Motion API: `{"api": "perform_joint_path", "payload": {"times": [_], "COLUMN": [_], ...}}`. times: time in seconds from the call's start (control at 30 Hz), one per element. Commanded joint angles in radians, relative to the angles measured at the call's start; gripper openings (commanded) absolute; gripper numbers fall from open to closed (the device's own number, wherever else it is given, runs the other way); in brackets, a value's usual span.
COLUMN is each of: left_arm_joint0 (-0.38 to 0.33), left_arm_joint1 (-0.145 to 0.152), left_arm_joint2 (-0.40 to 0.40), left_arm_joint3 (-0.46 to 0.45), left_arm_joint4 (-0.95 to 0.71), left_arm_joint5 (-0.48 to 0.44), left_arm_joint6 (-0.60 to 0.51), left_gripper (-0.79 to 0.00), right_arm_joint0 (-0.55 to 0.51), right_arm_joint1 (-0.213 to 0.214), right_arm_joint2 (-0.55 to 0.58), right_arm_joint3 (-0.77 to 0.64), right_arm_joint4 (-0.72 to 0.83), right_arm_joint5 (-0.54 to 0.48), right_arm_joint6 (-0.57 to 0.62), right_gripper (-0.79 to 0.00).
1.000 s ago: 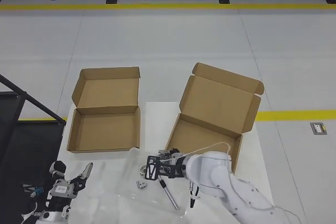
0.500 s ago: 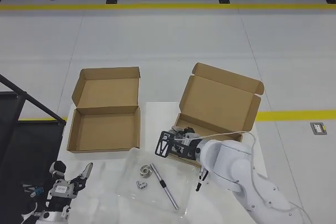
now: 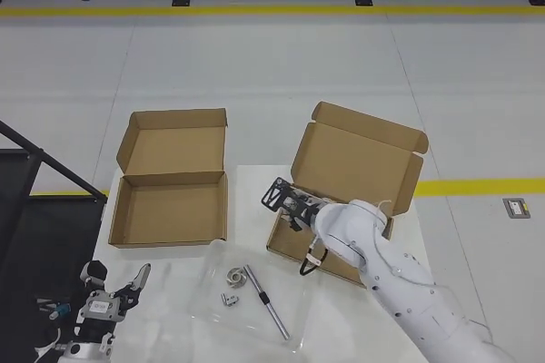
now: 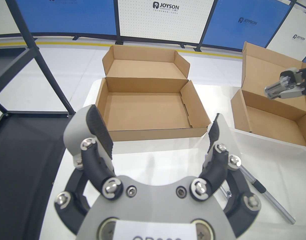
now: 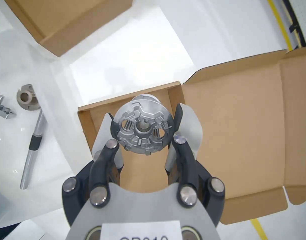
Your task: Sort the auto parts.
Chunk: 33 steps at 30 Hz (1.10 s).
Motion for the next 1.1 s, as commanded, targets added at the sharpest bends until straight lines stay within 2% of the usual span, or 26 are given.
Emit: {"api": "perform_joint_path", "payload": {"times": [0.0,0.27,0.3,0.37,0.4,0.43,0.53,0.6,0.67,0.77,0.9,1.0,1.07], "left_arm_joint0": [0.000,0.000,0.000,0.000,0.000,0.000,0.000,0.000,0.000,0.000,0.000,0.000,0.000], "left_arm_joint1": [0.000,0.000,0.000,0.000,0.000,0.000,0.000,0.000,0.000,0.000,0.000,0.000,0.000], "left_arm_joint2": [0.000,0.000,0.000,0.000,0.000,0.000,0.000,0.000,0.000,0.000,0.000,0.000,0.000], "left_arm_joint3": [0.000,0.000,0.000,0.000,0.000,0.000,0.000,0.000,0.000,0.000,0.000,0.000,0.000], "left_arm_joint4": [0.000,0.000,0.000,0.000,0.000,0.000,0.000,0.000,0.000,0.000,0.000,0.000,0.000], "left_arm_joint5": [0.000,0.000,0.000,0.000,0.000,0.000,0.000,0.000,0.000,0.000,0.000,0.000,0.000], "left_arm_joint6": [0.000,0.000,0.000,0.000,0.000,0.000,0.000,0.000,0.000,0.000,0.000,0.000,0.000], "left_gripper": [0.000,0.000,0.000,0.000,0.000,0.000,0.000,0.000,0.000,0.000,0.000,0.000,0.000], "right_arm_joint0": [0.042,0.147,0.152,0.170,0.173,0.179,0.190,0.192,0.191,0.174,0.126,0.053,-0.027], "right_arm_joint1": [-0.017,-0.082,-0.086,-0.095,-0.097,-0.100,-0.106,-0.107,-0.104,-0.093,-0.069,-0.042,-0.019], "right_arm_joint2": [-0.030,-0.105,-0.105,-0.102,-0.102,-0.100,-0.099,-0.095,-0.088,-0.069,-0.031,0.012,0.050], "right_arm_joint3": [0.110,0.421,0.439,0.503,0.515,0.533,0.561,0.559,0.540,0.482,0.350,0.162,-0.019], "right_arm_joint4": [0.015,0.077,0.088,0.110,0.117,0.124,0.125,0.125,0.117,0.107,0.080,0.052,0.025], "right_arm_joint5": [0.023,0.057,0.051,0.043,0.037,0.029,0.027,0.025,0.023,0.008,-0.006,-0.019,-0.028], "right_arm_joint6": [0.012,0.012,0.001,-0.032,-0.042,-0.055,-0.071,-0.075,-0.070,-0.068,-0.037,0.009,0.070], "right_gripper": [-0.785,-0.785,-0.745,-0.610,-0.496,-0.425,-0.314,-0.268,-0.157,-0.089,-0.055,-0.046,-0.040]}}
